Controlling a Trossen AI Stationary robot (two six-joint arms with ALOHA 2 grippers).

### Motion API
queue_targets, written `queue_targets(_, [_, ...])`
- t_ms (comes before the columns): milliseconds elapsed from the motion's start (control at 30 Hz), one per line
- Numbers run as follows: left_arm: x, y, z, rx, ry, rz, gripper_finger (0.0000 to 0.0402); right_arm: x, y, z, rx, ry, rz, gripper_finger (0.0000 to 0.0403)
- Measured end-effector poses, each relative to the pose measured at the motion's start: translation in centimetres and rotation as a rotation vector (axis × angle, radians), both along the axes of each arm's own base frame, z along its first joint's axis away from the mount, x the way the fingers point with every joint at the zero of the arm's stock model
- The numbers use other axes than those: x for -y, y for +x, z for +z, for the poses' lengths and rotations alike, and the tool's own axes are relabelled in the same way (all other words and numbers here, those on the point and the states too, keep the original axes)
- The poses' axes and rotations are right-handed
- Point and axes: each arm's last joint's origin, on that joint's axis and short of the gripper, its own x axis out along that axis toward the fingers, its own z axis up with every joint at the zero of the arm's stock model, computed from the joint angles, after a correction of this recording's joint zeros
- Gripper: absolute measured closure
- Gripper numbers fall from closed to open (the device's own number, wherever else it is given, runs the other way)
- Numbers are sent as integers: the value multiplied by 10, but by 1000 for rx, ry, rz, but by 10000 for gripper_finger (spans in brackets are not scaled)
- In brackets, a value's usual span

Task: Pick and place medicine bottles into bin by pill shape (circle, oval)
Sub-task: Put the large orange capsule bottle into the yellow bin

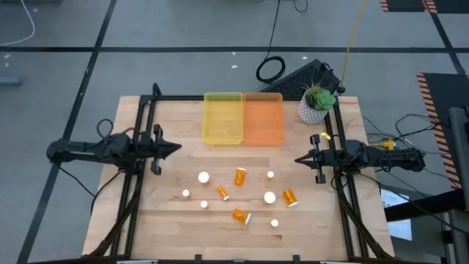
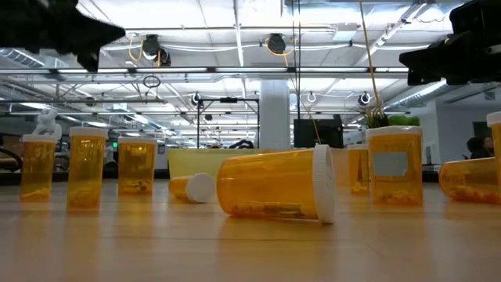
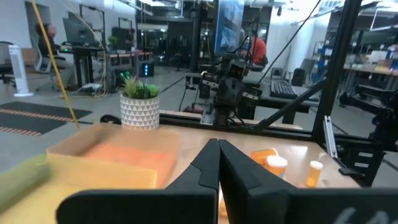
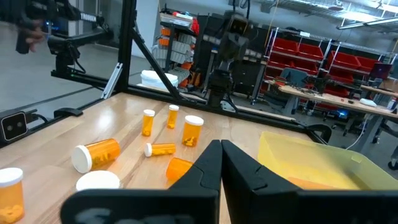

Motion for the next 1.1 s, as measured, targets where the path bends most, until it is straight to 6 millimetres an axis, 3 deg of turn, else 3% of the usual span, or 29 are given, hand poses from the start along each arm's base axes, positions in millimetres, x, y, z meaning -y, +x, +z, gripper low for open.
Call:
queue_targets(367, [0, 1, 111, -90, -11, 1, 400, 0, 0, 6, 59, 2, 1, 403])
queue_targets(600, [1, 11, 163, -264, 8, 4, 401, 0, -1, 11, 111, 4, 1, 403])
queue_targets(833, [1, 36, 195, -285, 14, 53, 401, 0, -1, 11, 111, 4, 1, 403])
queue_targets(1100, [4, 65, 206, -316, 18, 53, 398, 0, -1, 13, 128, 72, 4, 403])
